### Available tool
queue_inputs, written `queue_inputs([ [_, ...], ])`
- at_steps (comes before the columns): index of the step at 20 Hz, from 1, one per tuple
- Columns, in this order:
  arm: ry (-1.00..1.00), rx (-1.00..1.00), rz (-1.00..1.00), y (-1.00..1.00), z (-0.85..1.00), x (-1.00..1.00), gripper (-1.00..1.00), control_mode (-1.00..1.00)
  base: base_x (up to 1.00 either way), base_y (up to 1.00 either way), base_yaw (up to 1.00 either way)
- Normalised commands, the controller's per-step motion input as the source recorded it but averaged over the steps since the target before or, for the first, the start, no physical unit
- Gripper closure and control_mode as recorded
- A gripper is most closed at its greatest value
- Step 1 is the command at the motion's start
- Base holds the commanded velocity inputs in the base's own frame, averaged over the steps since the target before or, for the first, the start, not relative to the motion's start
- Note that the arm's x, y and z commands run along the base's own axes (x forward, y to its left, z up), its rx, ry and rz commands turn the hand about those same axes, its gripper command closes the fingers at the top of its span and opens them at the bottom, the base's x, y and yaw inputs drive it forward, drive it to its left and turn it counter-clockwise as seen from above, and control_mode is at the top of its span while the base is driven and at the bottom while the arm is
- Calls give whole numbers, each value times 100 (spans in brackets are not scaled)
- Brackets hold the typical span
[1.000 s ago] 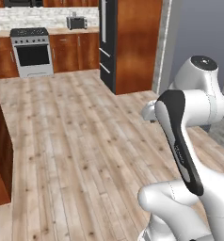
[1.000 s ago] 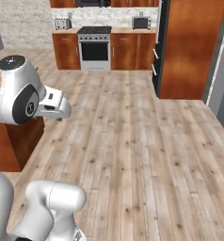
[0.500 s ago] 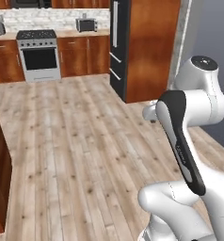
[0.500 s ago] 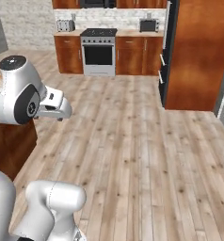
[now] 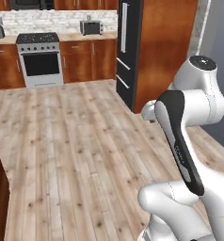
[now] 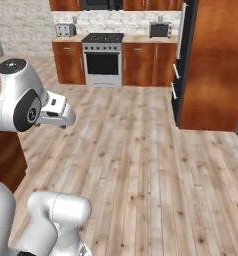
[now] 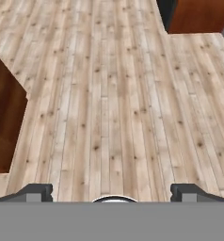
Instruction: There is a tray on the dining counter. Grab the cup, mug, and pitcher and place them on the tray. The pitcher may be placed next to the tray if it cannot fit the tray.
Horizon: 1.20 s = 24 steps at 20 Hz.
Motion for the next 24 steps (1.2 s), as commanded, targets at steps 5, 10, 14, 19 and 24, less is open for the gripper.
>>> queue_inputs([
  [5, 0, 0, 0, 0, 0, 0, -100, 100, 100, 0, 0],
  [10, 0, 0, 0, 0, 0, 0, -100, 100, 100, 0, 0],
  [14, 0, 0, 0, 0, 0, 0, -100, 100, 100, 0, 0],
  [19, 0, 0, 0, 0, 0, 0, -100, 100, 100, 0, 0],
  [24, 0, 0, 0, 0, 0, 0, -100, 100, 100, 0, 0],
])
